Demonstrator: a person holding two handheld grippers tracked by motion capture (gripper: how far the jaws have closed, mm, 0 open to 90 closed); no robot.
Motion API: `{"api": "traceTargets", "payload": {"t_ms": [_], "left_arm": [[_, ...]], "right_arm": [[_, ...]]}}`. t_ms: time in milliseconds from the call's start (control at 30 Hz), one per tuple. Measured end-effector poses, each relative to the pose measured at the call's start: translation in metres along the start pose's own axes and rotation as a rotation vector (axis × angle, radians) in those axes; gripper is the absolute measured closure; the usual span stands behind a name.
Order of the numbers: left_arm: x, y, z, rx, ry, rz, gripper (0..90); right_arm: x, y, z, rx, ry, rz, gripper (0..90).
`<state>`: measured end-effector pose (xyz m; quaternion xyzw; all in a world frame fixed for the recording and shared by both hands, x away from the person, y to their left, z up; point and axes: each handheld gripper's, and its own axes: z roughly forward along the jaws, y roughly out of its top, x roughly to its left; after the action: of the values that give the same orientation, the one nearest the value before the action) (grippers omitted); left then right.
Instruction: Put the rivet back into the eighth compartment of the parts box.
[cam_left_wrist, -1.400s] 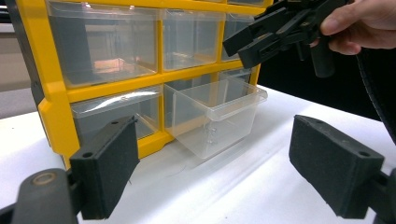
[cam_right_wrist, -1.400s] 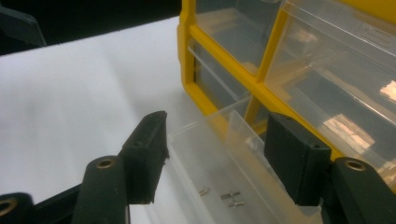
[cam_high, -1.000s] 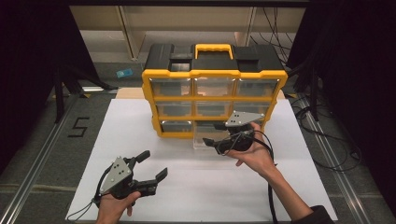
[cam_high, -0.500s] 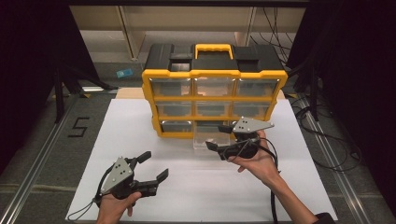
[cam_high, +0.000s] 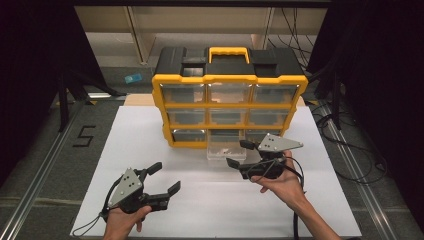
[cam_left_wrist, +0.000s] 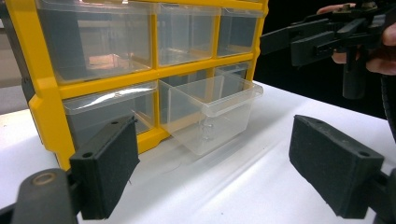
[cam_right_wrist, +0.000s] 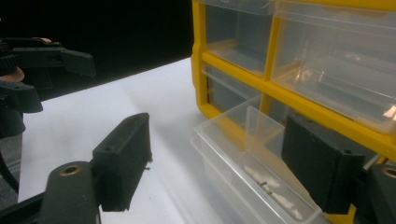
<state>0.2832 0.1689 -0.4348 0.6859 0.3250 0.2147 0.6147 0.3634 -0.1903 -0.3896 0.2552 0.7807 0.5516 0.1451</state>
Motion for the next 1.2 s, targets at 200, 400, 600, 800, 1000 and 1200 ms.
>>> {"api": "traceTargets", "payload": {"t_ms": [200,400,600,800,1000,1200], "left_arm": [[0.000,0.000,0.000,0.000,0.001,0.000,15.9],[0.000,0.000,0.000,-0.001,0.002,0.000,15.9],[0.000,0.000,0.000,-0.004,0.003,0.000,15.9],[0.000,0.000,0.000,-0.003,0.003,0.001,15.9],[0.000,0.000,0.000,-0.001,0.004,0.002,15.9],[0.000,0.000,0.000,-0.002,0.006,0.000,15.9]], "right_arm": [[0.001,-0.010,-0.009,-0.014,-0.010,0.006,24.0],[0.003,-0.015,-0.015,-0.049,-0.019,0.008,22.7],[0.005,-0.020,-0.021,-0.057,-0.018,0.020,22.3],[0.007,-0.030,-0.028,-0.051,-0.025,0.027,22.3],[0.009,-0.036,-0.031,-0.077,-0.033,0.025,21.1],[0.014,-0.039,-0.034,-0.072,-0.023,0.024,20.1]]}}
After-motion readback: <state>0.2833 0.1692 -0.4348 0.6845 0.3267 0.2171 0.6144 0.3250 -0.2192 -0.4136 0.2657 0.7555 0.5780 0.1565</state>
